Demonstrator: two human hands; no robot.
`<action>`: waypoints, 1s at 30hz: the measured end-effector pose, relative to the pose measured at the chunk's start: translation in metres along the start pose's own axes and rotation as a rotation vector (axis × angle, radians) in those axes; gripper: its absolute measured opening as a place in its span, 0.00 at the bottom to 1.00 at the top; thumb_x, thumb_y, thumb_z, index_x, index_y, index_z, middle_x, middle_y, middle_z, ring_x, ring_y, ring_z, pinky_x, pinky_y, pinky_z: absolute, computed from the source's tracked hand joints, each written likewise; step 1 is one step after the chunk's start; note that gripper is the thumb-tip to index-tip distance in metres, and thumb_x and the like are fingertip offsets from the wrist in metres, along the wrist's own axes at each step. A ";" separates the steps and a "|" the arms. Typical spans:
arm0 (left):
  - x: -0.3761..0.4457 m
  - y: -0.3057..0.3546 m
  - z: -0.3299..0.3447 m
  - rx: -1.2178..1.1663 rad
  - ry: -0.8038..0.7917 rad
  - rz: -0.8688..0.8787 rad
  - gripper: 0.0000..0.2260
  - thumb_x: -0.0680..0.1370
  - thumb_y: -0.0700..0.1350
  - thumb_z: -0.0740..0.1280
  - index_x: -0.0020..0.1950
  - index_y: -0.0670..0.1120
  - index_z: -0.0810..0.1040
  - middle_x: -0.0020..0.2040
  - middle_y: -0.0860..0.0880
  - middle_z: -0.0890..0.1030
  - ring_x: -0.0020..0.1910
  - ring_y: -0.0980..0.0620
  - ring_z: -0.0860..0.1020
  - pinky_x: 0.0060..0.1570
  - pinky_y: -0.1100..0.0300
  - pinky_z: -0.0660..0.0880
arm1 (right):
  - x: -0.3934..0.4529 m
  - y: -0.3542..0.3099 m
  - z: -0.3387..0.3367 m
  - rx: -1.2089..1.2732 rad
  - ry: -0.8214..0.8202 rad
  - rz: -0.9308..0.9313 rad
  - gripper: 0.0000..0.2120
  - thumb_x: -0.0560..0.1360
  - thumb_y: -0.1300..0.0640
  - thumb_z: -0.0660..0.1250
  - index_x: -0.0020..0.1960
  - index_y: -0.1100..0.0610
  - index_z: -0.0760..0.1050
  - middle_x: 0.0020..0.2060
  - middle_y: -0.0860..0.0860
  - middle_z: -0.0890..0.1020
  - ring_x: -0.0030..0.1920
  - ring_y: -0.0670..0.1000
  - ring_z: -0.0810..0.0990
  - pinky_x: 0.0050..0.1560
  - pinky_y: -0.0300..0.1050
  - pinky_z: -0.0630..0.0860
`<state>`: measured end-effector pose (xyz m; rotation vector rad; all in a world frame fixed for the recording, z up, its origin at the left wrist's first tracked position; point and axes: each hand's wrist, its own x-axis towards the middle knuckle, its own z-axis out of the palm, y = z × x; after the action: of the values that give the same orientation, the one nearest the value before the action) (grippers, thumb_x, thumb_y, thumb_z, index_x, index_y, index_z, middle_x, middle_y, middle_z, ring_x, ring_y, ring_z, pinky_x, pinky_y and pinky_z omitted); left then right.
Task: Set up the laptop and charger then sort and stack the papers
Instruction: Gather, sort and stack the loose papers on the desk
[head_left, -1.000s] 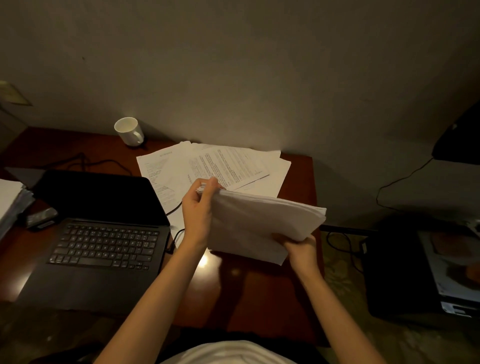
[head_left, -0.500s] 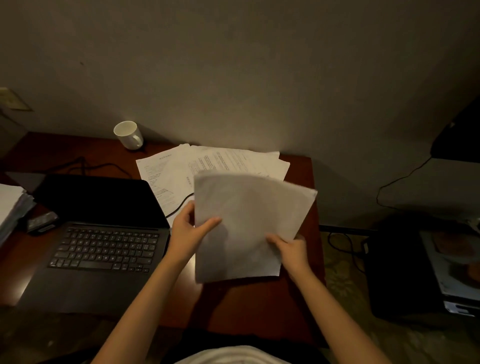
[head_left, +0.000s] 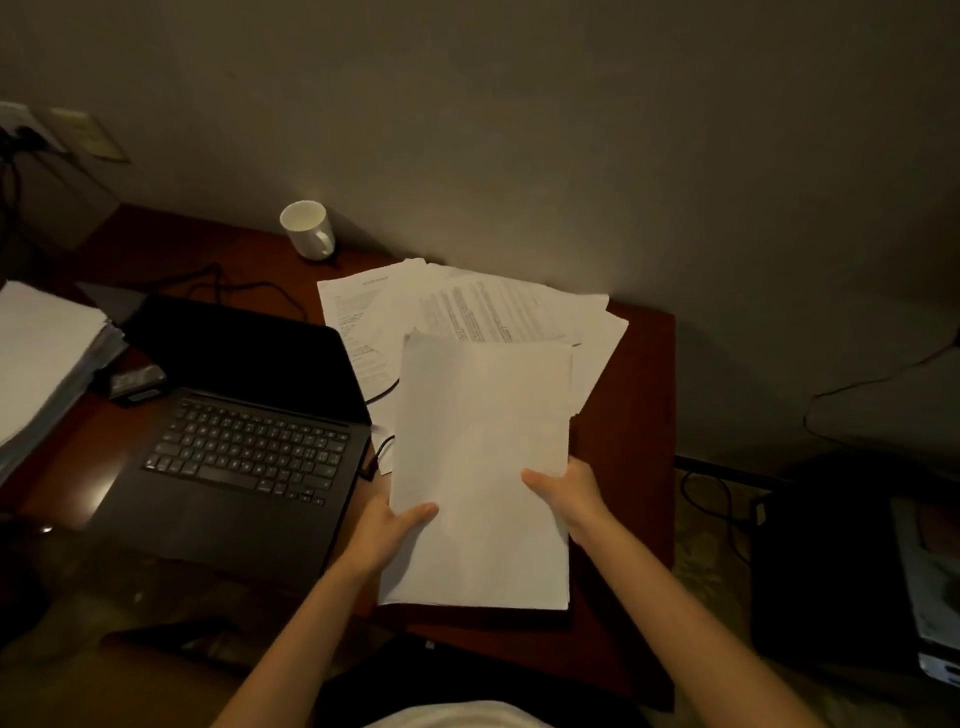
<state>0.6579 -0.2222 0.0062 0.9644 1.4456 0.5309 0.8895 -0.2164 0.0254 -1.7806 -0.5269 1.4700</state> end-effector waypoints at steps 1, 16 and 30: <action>-0.002 -0.008 0.001 -0.068 0.038 -0.055 0.13 0.75 0.38 0.70 0.59 0.41 0.76 0.50 0.47 0.82 0.52 0.47 0.80 0.47 0.60 0.77 | 0.005 0.000 0.002 -0.035 -0.036 0.019 0.17 0.74 0.67 0.68 0.63 0.64 0.74 0.55 0.58 0.79 0.53 0.57 0.79 0.49 0.46 0.75; 0.017 -0.055 0.045 -0.550 0.301 -0.416 0.11 0.76 0.32 0.66 0.58 0.37 0.74 0.50 0.41 0.80 0.48 0.41 0.79 0.53 0.46 0.73 | 0.165 -0.070 0.004 -1.535 -0.054 -0.367 0.30 0.71 0.61 0.68 0.69 0.59 0.60 0.62 0.57 0.68 0.61 0.57 0.71 0.53 0.50 0.74; 0.041 -0.069 0.051 -0.604 0.351 -0.437 0.08 0.74 0.34 0.70 0.51 0.42 0.78 0.51 0.44 0.82 0.51 0.42 0.80 0.52 0.46 0.76 | 0.254 -0.104 0.020 -1.854 -0.301 -0.759 0.33 0.77 0.61 0.63 0.77 0.58 0.51 0.71 0.67 0.58 0.72 0.63 0.57 0.64 0.61 0.66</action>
<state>0.6945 -0.2376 -0.0798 0.0692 1.6063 0.7700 0.9498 0.0381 -0.0604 -1.8704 -2.9456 0.4015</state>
